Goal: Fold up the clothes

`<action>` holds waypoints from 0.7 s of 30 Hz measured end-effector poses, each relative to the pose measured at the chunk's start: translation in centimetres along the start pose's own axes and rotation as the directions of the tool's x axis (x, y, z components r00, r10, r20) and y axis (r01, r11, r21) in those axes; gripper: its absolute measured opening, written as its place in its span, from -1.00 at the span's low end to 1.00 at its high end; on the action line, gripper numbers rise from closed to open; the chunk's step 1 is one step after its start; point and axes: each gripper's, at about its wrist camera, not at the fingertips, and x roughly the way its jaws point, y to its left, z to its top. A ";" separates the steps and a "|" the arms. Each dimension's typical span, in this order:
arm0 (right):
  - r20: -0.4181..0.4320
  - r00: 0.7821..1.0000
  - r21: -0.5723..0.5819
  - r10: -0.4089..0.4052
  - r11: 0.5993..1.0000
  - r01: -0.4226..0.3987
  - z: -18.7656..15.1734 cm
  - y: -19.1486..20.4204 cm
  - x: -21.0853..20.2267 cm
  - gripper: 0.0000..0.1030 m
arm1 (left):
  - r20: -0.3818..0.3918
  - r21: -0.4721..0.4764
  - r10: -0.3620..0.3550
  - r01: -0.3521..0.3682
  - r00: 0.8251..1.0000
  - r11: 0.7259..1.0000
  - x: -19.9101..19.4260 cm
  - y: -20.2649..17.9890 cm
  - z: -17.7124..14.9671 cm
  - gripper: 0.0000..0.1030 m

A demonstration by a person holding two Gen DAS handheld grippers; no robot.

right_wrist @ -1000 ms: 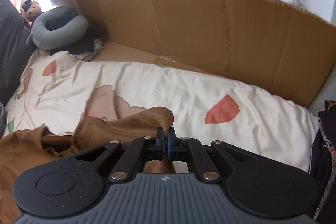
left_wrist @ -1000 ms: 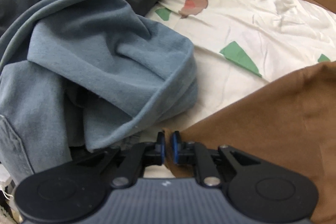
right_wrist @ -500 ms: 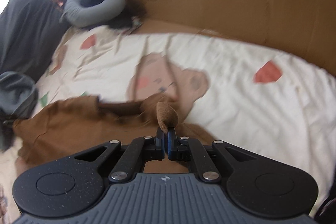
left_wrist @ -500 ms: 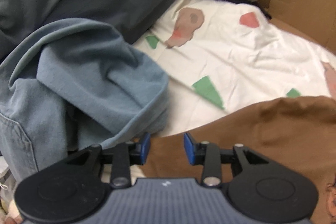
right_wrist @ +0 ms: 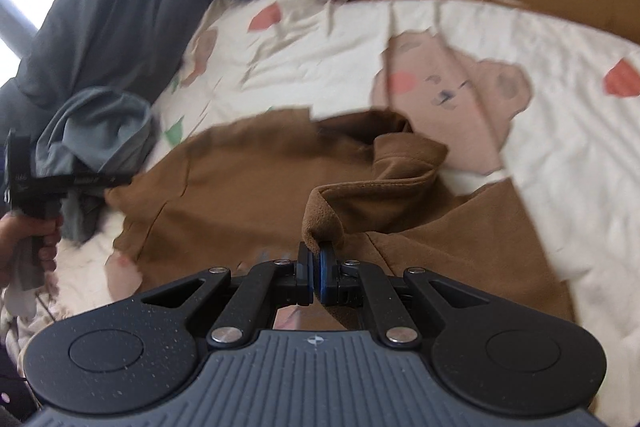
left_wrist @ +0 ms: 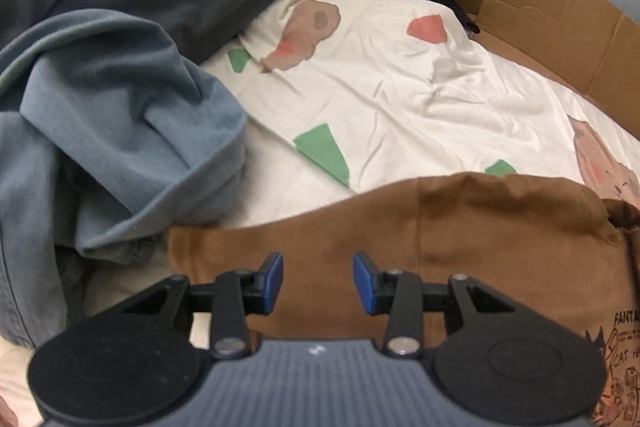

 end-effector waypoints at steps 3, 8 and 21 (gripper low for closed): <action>-0.038 0.999 -0.014 0.017 1.000 -0.017 -0.8 1.0 1.2 -0.98 | -0.007 -0.015 -0.012 0.012 1.000 1.000 0.1 -0.2 -0.4 -0.18; -0.130 0.990 -0.031 0.059 0.997 -0.064 -1.8 2.0 2.8 -0.83 | -0.020 -0.022 -0.022 0.022 1.000 1.000 0.2 -0.4 -0.9 -0.18; 0.053 0.995 0.006 -0.083 0.997 0.082 3.4 -4.3 -1.2 -0.29 | -0.016 -0.029 -0.012 0.011 1.000 1.000 0.4 -0.2 -1.4 -0.08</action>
